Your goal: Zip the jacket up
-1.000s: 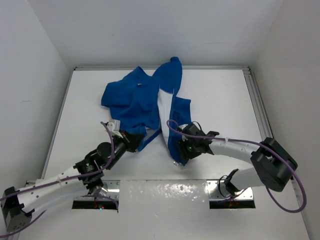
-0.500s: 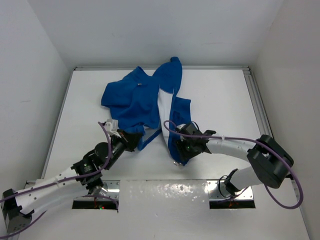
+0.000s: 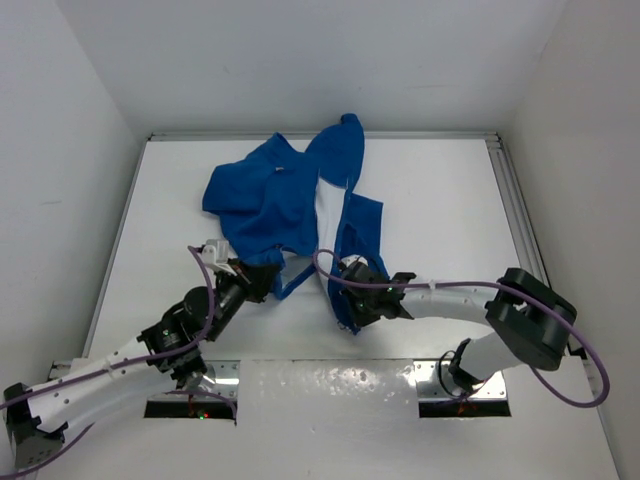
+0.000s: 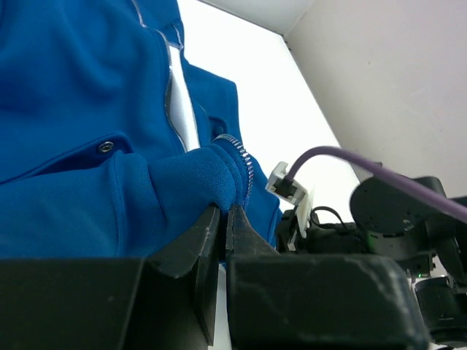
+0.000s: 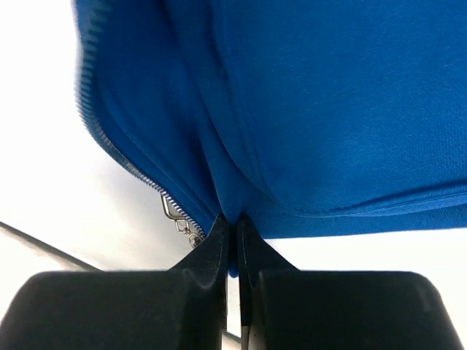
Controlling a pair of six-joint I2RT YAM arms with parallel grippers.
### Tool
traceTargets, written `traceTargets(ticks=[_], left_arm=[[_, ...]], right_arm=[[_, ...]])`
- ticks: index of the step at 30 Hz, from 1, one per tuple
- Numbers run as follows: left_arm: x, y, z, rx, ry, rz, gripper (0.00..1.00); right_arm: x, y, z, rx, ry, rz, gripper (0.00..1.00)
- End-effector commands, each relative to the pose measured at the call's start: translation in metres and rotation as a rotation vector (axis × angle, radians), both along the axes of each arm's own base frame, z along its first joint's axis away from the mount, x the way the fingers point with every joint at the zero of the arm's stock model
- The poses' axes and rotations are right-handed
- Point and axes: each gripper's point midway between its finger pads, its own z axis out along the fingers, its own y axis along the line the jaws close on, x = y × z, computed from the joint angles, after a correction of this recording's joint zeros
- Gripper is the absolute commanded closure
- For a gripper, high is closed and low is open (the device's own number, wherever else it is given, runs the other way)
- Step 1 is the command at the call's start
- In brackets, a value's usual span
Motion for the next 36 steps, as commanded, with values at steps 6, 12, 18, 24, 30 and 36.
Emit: traceTargets(ticks=[6, 12, 18, 24, 30, 36], left_arm=[[0.002, 0.005, 0.028, -0.051, -0.038, 0.027, 1.0], [0.001, 0.003, 0.021, -0.043, -0.026, 0.016, 1.0], [0.001, -0.001, 0.021, -0.038, -0.027, 0.004, 1.0], [0.002, -0.001, 0.02, -0.039, -0.024, 0.005, 1.0], [0.001, 0.002, 0.015, -0.036, -0.012, 0.015, 1.0], [0.001, 0.005, 0.015, -0.034, -0.009, 0.028, 1.0]], right_arm=[[0.001, 0.047, 0.026, 0.346, 0.02, -0.204, 0.97], [-0.01, 0.034, 0.024, 0.291, 0.031, -0.15, 0.56], [-0.007, 0.028, 0.025, 0.188, 0.018, -0.049, 0.43], [-0.004, 0.032, 0.018, 0.127, 0.034, 0.003, 0.48], [0.002, 0.027, 0.018, 0.006, -0.024, 0.068, 0.5], [-0.006, 0.023, 0.003, -0.048, -0.004, 0.104, 0.46]])
